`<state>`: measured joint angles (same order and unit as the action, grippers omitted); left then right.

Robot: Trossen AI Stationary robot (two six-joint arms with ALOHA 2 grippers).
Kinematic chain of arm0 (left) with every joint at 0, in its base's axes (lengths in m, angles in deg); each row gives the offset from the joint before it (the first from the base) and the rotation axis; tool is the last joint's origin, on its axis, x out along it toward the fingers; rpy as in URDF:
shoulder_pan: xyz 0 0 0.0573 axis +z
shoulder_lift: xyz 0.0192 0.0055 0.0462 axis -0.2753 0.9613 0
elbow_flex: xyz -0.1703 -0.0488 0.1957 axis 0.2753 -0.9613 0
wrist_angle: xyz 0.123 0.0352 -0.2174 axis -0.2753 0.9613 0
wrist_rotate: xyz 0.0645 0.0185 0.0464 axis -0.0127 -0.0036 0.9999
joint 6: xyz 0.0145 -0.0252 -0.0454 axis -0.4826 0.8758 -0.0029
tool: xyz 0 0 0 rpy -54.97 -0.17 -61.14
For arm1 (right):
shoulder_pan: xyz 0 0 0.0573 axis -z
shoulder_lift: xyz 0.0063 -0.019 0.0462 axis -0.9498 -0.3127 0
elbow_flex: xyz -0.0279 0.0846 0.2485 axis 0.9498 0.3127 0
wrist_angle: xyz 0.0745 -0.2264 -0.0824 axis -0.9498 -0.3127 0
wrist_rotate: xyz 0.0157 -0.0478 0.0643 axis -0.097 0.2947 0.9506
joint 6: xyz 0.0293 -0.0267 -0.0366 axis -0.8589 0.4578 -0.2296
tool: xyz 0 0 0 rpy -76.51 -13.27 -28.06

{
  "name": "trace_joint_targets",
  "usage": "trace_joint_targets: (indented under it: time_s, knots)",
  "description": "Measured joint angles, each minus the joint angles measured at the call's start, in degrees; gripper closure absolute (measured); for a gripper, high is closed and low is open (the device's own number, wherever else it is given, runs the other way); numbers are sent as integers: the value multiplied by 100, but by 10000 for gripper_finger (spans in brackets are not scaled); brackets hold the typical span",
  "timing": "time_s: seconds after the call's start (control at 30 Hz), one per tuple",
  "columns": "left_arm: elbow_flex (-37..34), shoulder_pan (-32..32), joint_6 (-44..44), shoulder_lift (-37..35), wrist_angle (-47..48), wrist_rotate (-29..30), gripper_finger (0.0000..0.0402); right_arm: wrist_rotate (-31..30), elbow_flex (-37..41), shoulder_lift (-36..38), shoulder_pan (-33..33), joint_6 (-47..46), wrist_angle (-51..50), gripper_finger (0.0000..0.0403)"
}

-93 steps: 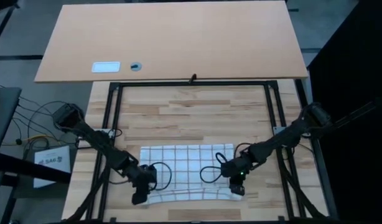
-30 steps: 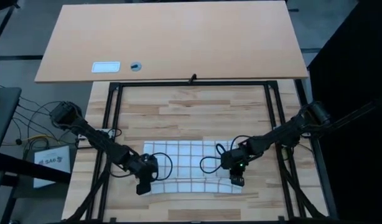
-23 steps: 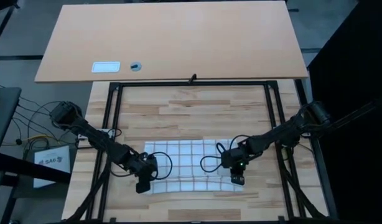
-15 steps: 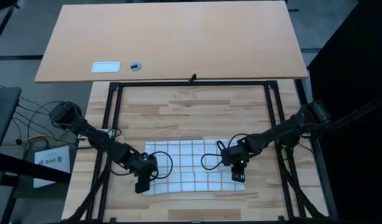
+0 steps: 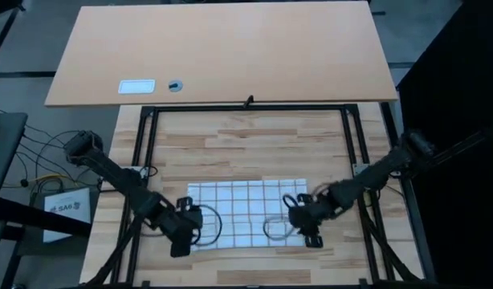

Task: Roll towel
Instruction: Roll the white patterned towel

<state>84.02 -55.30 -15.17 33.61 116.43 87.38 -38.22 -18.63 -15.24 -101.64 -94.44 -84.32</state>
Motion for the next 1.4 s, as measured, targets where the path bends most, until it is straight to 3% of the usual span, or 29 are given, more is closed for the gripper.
trace_joint_targets:
  time_s: [0.2,0.37,0.67,0.87,1.17,1.4]
  knots:
    - [-74,-416,344,784,-171,49,277,-717,8,-371,-569,-545,-23,290]
    - [-79,-454,297,1236,57,624,277,-743,11,-874,-460,-560,-114,290]
    - [-205,-749,557,1604,219,691,277,-650,-24,-1513,-494,-388,-630,290]
    - [-42,-841,1031,1502,542,680,277,-601,-88,-1242,-442,-384,-562,290]
    - [1019,-709,644,1340,472,730,277,-623,-379,-385,-460,-393,-219,290]
    - [1104,-367,-215,1335,-237,777,277,-628,-368,-398,-250,-609,-51,290]
